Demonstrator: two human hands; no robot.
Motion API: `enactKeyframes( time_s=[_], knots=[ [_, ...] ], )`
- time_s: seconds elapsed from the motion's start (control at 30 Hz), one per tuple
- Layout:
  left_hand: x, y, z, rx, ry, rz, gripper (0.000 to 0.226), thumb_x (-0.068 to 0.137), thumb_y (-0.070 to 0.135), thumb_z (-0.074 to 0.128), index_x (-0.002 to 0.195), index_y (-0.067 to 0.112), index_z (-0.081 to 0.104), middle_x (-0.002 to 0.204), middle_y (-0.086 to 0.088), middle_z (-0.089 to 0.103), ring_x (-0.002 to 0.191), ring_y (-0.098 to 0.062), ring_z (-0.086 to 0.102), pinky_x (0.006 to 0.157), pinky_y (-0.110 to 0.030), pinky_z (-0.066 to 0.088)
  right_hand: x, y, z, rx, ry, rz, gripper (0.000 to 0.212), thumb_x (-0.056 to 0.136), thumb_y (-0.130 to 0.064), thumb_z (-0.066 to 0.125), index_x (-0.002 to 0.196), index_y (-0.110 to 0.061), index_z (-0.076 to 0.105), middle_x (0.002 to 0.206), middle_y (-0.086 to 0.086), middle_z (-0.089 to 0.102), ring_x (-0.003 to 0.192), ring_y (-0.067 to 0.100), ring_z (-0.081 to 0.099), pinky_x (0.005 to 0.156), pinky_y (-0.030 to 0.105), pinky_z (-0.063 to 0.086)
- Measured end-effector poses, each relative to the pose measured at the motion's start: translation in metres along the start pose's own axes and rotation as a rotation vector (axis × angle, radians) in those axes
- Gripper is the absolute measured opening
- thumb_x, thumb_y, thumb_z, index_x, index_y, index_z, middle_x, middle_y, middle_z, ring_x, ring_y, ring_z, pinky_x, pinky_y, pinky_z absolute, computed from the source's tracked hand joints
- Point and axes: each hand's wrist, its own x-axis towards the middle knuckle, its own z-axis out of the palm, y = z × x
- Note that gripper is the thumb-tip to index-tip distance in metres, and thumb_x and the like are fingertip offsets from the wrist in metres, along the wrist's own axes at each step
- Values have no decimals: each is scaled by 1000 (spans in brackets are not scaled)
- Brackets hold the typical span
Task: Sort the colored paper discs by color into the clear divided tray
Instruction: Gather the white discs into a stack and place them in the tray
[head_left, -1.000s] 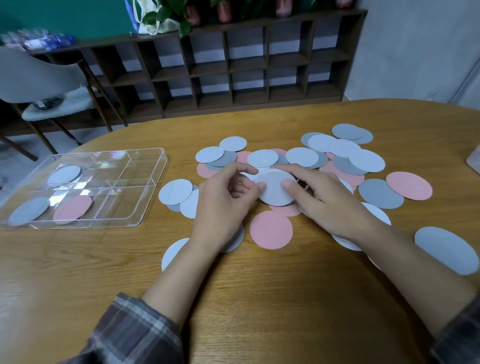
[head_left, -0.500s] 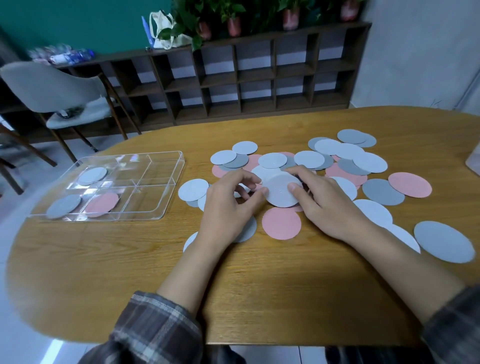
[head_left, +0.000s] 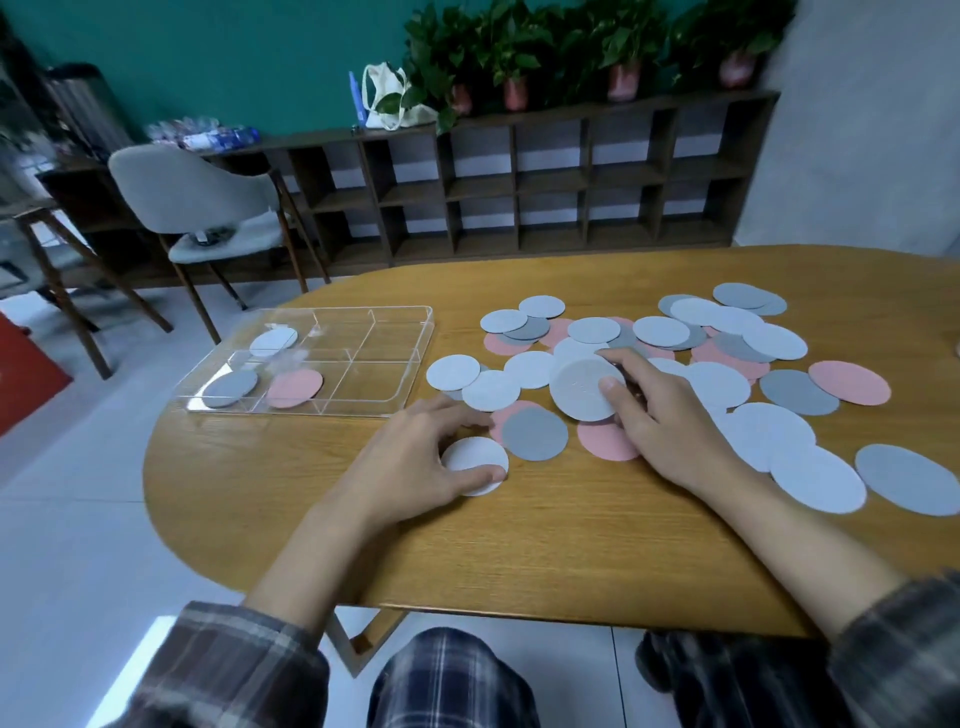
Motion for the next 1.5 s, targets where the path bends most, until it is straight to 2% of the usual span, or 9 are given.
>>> enactKeyframes(
  time_s=[0.23, 0.53, 0.7, 0.83, 1.0, 1.13, 1.2, 1.33, 1.5],
  knots=[
    [9, 2, -4, -99, -40, -41, 50, 72, 44, 92, 118, 38, 73, 106, 14, 61, 95, 0, 58, 82, -23, 46, 2, 0, 1, -10, -22, 19, 24, 107, -26, 50, 126, -35, 59, 87, 3, 68, 80, 22, 62, 80, 44, 50],
    [42, 3, -14, -364, -35, -66, 14, 85, 23, 85, 89, 28, 73, 94, 5, 73, 80, -6, 60, 75, -22, 48, 33, -7, 10, -1, -19, 40, 30, 105, -23, 50, 130, -36, 61, 84, 13, 65, 75, 27, 59, 78, 47, 50],
    [63, 10, 1, -590, 180, -103, 18, 88, 18, 84, 90, 14, 66, 86, 8, 67, 68, -11, 60, 68, -24, 55, 49, -8, 20, 60, -30, 41, 30, 106, -23, 49, 125, -42, 63, 74, -10, 62, 76, 25, 59, 80, 48, 51],
    [78, 22, 24, -599, 352, -131, 24, 86, 23, 85, 88, 14, 63, 93, 9, 72, 80, -13, 71, 68, -47, 65, 53, -4, 25, 146, -7, 52, 41, 108, -19, 44, 117, -54, 63, 69, -11, 57, 76, 27, 58, 77, 49, 53],
    [87, 22, 37, -603, 414, -104, 28, 86, 25, 86, 84, 11, 62, 79, 12, 69, 74, -8, 68, 78, -46, 61, 51, 4, 25, 142, -25, 22, 34, 109, -28, 43, 137, -38, 60, 71, -18, 59, 71, 6, 55, 73, 30, 47],
    [87, 14, 36, -542, 427, -98, 32, 83, 30, 88, 81, 12, 61, 71, 9, 68, 69, -10, 68, 71, -34, 59, 50, -3, 27, -48, -76, -39, 41, 106, -24, 52, 146, -31, 53, 96, -34, 64, 94, -12, 56, 80, 6, 38],
    [87, 11, 35, -484, 409, -87, 33, 83, 32, 88, 80, 13, 62, 72, 7, 68, 69, -11, 68, 68, -28, 55, 50, -1, 27, -101, -96, -59, 41, 106, -20, 52, 146, -30, 54, 126, -19, 67, 114, -7, 55, 91, 5, 37],
    [86, 3, 33, -324, 406, -57, 26, 87, 39, 83, 85, 20, 65, 81, 11, 69, 81, -9, 66, 68, -23, 47, 50, 4, 23, -171, -65, -72, 39, 106, -13, 51, 143, -24, 57, 137, -8, 64, 123, 2, 50, 94, -1, 30],
    [81, -16, 33, -33, 366, -149, 32, 89, 36, 77, 116, 23, 68, 125, 10, 64, 114, -12, 58, 88, -25, 44, 49, 9, 16, -224, -45, -5, 44, 108, -20, 44, 151, -30, 47, 145, -9, 57, 131, 9, 46, 98, 17, 35]
  ],
)
